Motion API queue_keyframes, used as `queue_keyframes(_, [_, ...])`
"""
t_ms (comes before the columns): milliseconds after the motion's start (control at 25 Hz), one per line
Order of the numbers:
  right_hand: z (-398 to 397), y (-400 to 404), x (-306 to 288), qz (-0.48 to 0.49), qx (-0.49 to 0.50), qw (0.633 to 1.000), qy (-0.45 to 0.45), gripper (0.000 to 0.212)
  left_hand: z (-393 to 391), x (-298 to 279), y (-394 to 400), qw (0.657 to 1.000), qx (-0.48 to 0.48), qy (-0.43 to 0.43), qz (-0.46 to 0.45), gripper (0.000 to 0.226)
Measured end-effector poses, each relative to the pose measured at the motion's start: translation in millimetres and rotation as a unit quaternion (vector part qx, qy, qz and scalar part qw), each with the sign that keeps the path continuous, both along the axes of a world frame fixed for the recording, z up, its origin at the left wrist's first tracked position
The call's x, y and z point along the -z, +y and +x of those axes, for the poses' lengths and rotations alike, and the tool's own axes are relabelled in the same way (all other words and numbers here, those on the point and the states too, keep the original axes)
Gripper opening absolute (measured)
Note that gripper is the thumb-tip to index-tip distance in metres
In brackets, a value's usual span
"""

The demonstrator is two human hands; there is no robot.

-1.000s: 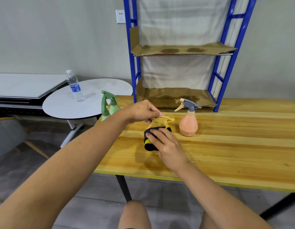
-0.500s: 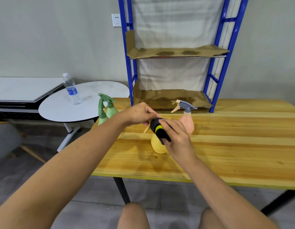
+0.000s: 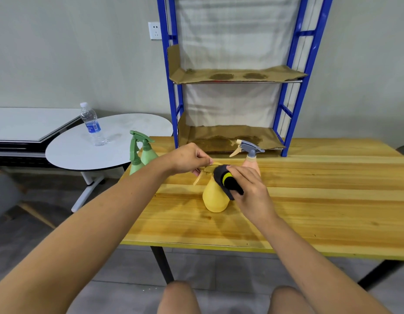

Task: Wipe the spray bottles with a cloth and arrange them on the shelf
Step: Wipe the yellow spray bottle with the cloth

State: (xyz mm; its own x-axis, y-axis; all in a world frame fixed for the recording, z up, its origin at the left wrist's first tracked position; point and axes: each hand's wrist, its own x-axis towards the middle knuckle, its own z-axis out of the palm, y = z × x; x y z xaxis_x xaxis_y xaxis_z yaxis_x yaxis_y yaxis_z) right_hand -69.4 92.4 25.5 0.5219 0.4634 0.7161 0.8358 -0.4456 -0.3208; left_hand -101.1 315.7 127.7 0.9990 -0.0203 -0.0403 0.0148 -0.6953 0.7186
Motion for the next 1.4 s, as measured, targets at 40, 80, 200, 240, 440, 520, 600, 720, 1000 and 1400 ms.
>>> queue_keyframes(40, [-1.0, -4.2, 4.4, -0.008, -0.006, 1.0, 0.017, 0.066, -0.4, -0.5, -0.3, 1.0, 0.003, 0.002, -0.004, 0.034])
queue_keyframes(80, [-1.6, -8.8, 7.6, -0.015, -0.009, 0.999, 0.033, 0.067, -1.1, -1.4, -1.5, 1.0, 0.005, 0.002, -0.009, 0.039])
queue_keyframes(200, [-2.9, -14.5, -0.7, -0.016, 0.001, 0.999, 0.042, 0.064, -3.4, -3.6, -5.2, 1.0, 0.004, 0.005, 0.01, 0.044])
queue_keyframes(240, [-4.1, -13.8, -8.5, -0.007, 0.007, 0.999, 0.038, 0.063, -4.4, -2.2, -3.6, 1.0, -0.004, -0.002, 0.024, 0.038])
queue_keyframes(440, [-5.1, -6.2, -61.3, -0.017, 0.035, 0.999, 0.026, 0.062, -25.1, 21.6, 10.1, 0.999, -0.042, -0.026, 0.014, 0.066])
queue_keyframes(520, [-1.9, 2.9, -79.7, -0.059, 0.019, 0.998, 0.018, 0.06, -27.7, 33.1, 7.4, 0.996, -0.067, -0.049, 0.014, 0.052])
queue_keyframes(600, [1.9, 13.7, -92.3, -0.104, 0.003, 0.995, 0.006, 0.059, -23.2, 39.9, 1.6, 0.993, -0.088, -0.075, 0.022, 0.034])
queue_keyframes(720, [7.0, 23.0, -100.4, -0.15, -0.019, 0.989, -0.001, 0.056, -19.5, 43.3, -4.9, 0.989, -0.102, -0.102, 0.012, 0.02])
queue_keyframes(1000, [13.4, 18.2, -106.8, -0.216, 0.016, 0.976, -0.008, 0.055, -17.7, 50.3, -5.9, 0.985, -0.119, -0.126, -0.006, 0.016])
queue_keyframes(1400, [15.2, 20.0, -99.9, -0.217, 0.036, 0.975, 0.003, 0.054, -19.2, 47.0, -8.4, 0.984, -0.123, -0.129, 0.013, 0.017])
